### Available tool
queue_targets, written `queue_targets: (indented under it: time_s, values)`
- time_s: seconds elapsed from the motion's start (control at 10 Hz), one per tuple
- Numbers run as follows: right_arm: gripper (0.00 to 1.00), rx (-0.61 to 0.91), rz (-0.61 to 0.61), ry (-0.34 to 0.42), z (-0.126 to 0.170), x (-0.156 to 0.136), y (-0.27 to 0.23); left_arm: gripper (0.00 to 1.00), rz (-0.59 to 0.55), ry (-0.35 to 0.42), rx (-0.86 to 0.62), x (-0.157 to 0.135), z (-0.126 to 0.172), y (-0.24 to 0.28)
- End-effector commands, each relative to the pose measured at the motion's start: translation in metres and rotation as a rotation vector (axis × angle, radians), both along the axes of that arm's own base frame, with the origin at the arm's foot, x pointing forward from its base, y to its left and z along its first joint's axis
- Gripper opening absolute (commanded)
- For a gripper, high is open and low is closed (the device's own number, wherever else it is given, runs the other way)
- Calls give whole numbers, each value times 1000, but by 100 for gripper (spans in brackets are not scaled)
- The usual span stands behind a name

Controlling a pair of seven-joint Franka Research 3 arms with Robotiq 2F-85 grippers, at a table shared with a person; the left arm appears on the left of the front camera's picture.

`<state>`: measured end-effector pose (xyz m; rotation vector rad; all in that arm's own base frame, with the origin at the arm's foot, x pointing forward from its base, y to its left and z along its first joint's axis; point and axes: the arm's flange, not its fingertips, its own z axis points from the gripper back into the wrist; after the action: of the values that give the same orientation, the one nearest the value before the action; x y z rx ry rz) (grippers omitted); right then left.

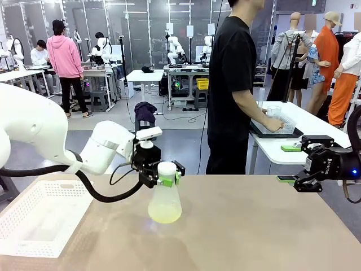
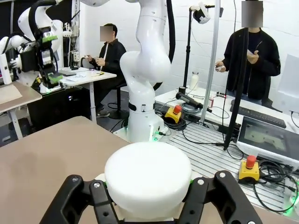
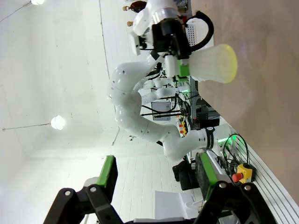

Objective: Prepare the solutions needed for the experiment.
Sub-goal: When the human places the Big flask in the center of the table, pick up the Big flask and place it in the left Organizing basket.

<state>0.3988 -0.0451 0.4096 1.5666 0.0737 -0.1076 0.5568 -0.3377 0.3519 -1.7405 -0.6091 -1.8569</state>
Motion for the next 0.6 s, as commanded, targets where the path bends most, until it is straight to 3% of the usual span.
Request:
queue_targets:
  time_s: [0.0, 0.3, 0.5]
  values:
    - [86, 8, 1, -16, 1, 0, 0, 16, 81, 7, 41, -4, 39, 15]
    - [86, 8, 1, -16, 1, 0, 0, 16, 171, -43, 50, 6, 87, 67]
    - [86, 8, 1, -16, 1, 0, 0, 16, 264, -70, 62, 8, 100, 116]
